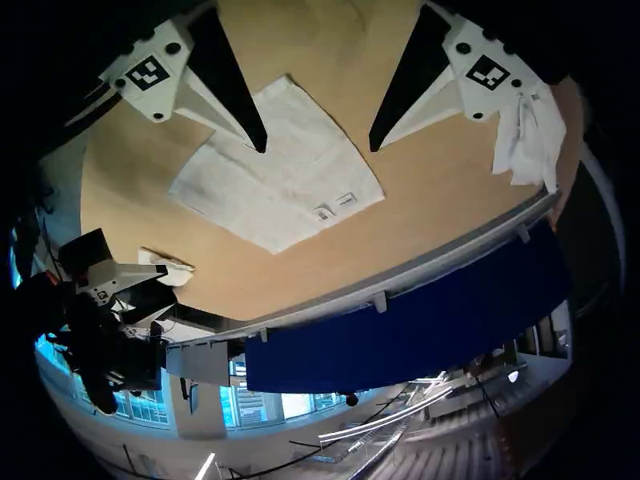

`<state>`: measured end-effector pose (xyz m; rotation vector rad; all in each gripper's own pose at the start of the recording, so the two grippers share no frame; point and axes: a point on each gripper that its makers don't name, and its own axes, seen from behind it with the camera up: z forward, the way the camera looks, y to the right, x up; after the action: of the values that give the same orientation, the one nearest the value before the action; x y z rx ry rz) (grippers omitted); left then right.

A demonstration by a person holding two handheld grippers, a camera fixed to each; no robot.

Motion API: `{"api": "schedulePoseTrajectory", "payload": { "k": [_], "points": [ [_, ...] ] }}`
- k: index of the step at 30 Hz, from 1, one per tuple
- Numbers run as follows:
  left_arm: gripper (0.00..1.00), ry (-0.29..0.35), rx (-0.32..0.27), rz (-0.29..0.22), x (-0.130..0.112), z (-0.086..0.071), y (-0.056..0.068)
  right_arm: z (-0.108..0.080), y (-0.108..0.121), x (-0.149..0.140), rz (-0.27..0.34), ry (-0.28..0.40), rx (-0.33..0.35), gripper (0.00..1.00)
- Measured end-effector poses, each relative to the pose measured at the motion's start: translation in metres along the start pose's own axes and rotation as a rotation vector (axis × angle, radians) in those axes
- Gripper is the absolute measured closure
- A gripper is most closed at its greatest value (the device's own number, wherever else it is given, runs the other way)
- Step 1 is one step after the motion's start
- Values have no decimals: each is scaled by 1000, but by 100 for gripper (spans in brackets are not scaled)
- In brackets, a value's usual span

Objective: Fold towel

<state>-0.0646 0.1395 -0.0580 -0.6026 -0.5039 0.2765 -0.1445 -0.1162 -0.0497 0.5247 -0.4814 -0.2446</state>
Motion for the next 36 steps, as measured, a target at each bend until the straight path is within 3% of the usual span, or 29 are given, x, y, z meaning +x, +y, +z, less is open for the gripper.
{"api": "schedulePoseTrajectory", "payload": {
  "k": [17, 27, 36],
  "points": [
    [5, -197, -86, -60, -81, 34, 24, 23, -25, -85, -2, -158, 64, 0],
    [5, -298, -151, -77, -109, 44, 37, 25, -34, -124, -7, -252, 104, 0],
    [6, -360, -196, -49, -122, 44, 45, 24, -37, -140, -19, -292, 124, 10]
  ]
}}
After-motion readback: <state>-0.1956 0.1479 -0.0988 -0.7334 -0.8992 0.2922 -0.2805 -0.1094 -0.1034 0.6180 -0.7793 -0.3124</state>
